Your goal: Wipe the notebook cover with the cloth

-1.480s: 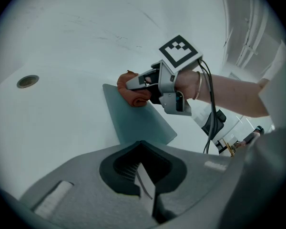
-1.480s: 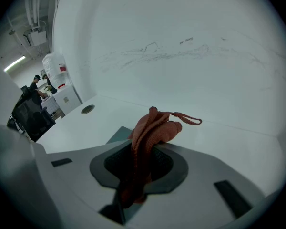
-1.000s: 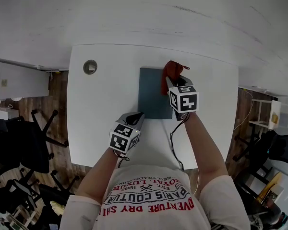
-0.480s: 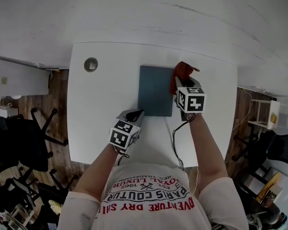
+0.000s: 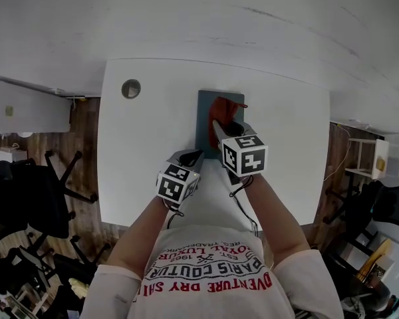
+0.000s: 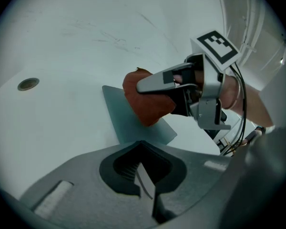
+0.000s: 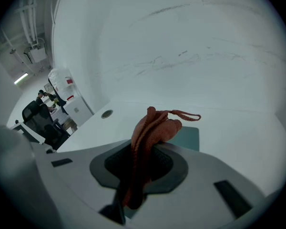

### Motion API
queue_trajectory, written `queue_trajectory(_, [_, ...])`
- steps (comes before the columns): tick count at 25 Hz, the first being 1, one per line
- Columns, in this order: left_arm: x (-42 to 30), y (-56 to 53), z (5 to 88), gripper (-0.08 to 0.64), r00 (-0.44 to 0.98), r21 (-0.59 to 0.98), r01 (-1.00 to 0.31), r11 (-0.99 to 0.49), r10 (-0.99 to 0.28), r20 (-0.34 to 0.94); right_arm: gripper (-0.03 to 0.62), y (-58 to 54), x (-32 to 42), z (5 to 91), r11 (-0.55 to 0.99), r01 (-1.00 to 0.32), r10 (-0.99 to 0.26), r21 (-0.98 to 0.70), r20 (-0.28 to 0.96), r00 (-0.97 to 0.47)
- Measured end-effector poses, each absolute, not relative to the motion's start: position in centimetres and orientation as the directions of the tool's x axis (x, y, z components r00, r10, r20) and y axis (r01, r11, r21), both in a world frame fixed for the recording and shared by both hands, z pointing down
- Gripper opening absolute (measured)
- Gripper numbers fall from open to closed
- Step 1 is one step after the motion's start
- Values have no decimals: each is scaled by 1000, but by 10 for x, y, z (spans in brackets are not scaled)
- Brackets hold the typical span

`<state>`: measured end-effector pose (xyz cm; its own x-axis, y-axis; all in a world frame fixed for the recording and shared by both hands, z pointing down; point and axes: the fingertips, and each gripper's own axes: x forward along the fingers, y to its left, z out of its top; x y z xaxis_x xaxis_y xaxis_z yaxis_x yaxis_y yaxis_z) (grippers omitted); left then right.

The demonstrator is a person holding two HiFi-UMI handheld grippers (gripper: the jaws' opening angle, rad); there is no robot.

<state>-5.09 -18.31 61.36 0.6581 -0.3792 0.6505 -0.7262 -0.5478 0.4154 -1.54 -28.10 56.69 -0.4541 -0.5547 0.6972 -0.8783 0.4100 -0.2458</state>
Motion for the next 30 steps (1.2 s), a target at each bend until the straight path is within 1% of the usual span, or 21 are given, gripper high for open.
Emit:
queue_trajectory(5, [-50,-183,615,9,659,419,-725,-546,-375,652,83,-269,-53,581,461,-840,-496,-285,702,-510])
queue_trajectory(10, [-51,-181,614,9,655,408,-727,-552,-381,652,83,-267,-60,600,439,-843,-461,-312,726,-509])
queue_trajectory(15, [-53,-182,614,9,659,420,-726,-545,-375,652,87,-268,-52,605,454,-842,-455,-291,737,-499])
queue_trajectory(30, [-52,-182,614,9,658,420,-727,-544,-373,654,112,-264,3,608,384,-871,-487,-307,734,-474])
